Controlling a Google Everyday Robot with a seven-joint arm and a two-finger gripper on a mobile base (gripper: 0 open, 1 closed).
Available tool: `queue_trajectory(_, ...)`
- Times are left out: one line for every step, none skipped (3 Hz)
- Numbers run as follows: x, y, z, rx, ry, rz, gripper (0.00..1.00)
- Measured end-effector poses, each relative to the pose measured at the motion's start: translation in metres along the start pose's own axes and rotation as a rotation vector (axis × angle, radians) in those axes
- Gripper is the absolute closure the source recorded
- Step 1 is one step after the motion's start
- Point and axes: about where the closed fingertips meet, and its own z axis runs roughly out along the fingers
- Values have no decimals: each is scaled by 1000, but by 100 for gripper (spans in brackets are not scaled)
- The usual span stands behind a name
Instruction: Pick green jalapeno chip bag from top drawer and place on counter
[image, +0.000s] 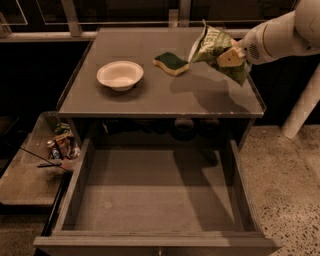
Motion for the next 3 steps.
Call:
queue_trajectory(14, -9, 16, 7, 26, 31, 100)
queue_trajectory(31, -22, 28, 10, 48, 69, 100)
queue_trajectory(46, -20, 42, -22, 75, 83, 100)
